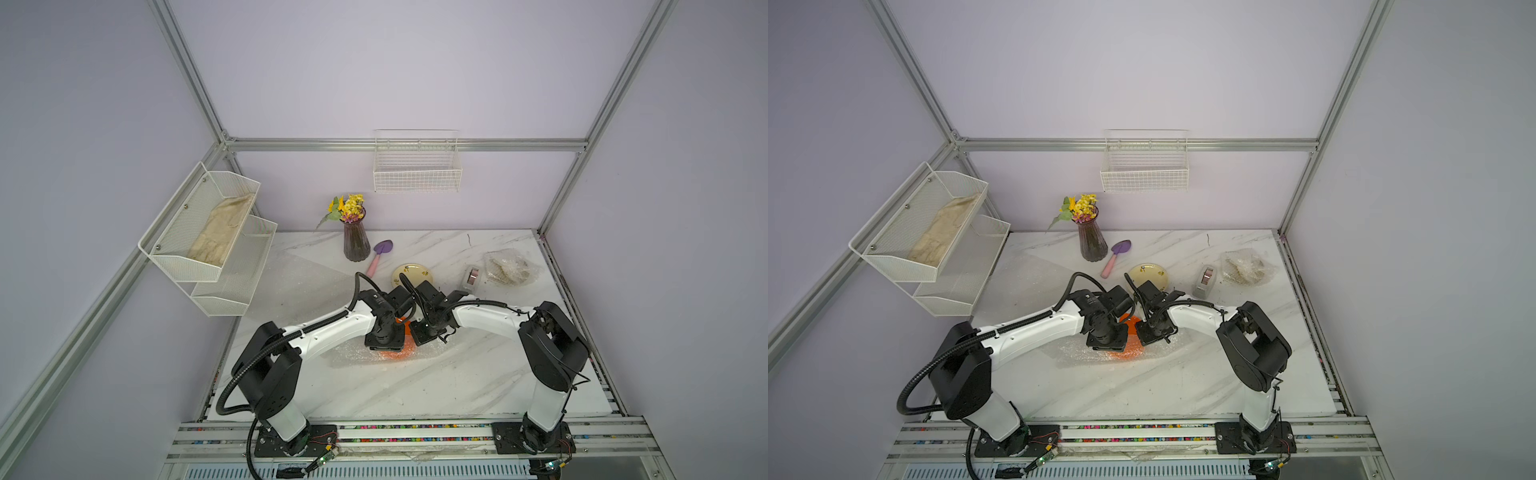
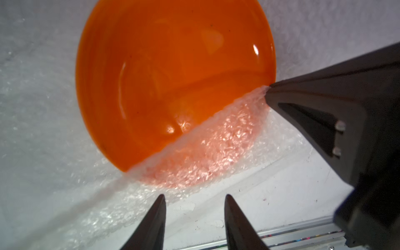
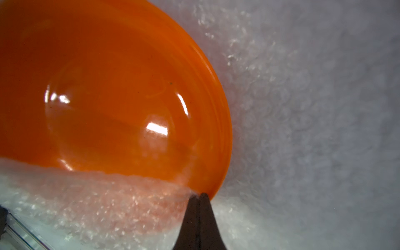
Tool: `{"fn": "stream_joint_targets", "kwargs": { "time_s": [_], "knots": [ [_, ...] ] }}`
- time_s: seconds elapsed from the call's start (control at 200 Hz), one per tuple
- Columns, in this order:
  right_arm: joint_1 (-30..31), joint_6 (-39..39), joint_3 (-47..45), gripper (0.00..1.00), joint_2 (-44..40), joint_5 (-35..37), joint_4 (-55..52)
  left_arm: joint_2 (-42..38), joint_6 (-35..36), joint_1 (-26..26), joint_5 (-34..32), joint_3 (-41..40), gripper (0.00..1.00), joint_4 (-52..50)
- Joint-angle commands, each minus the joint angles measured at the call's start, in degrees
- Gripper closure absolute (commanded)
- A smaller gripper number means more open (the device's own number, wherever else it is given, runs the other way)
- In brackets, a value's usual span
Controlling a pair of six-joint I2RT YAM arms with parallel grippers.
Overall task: Wrap dinner plates in bubble wrap
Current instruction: Wrap the plate in the bubble wrap.
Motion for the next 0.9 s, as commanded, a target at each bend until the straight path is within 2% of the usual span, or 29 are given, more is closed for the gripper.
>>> {"fn": "stream_joint_targets", "kwargs": {
  "time_s": [0.0,0.08,0.14,0.195,0.335,0.4,0.5,0.67,0.895],
  "knots": [
    [-0.4,3.7,0.5,1.0,0.7,-0.6,-0.1,-2.6,-1.2,-0.5,-8.9,10.2,0.56,-6.2],
    [-0.4,3.8,0.3,1.0,0.4,-1.3,0.2,-6.8,-2.7,-0.4,-18.5,11.6,0.54,-11.9],
    [-0.4,4.0,0.6,1.0,0.7,-1.9,0.3,-9.5,-2.1,-0.2,-20.7,10.4,0.54,-11.4],
    [-0.4,4.5,1.3,1.0,1.1,-2.6,0.0,-10.8,-0.3,-0.1,-16.9,8.7,0.56,-7.8],
    [-0.4,6.6,4.1,1.0,1.8,-2.8,-3.8,-6.2,-0.5,0.0,1.6,4.9,0.67,2.3],
    [-0.5,8.5,4.6,1.0,1.5,-2.2,-4.8,-3.1,-1.2,-0.4,5.1,3.7,0.71,4.9],
    [-0.5,10.6,4.9,1.0,1.5,-1.7,-6.0,0.3,-1.7,-0.4,4.4,1.7,0.75,7.3],
    [-0.5,12.4,5.9,1.0,3.1,-1.8,-7.7,5.5,-0.7,0.7,-2.3,2.2,0.79,5.6],
    [-0.9,15.3,5.9,1.0,3.6,0.8,-7.9,10.2,0.6,2.6,-0.9,-1.9,0.82,8.3]
  ]
}}
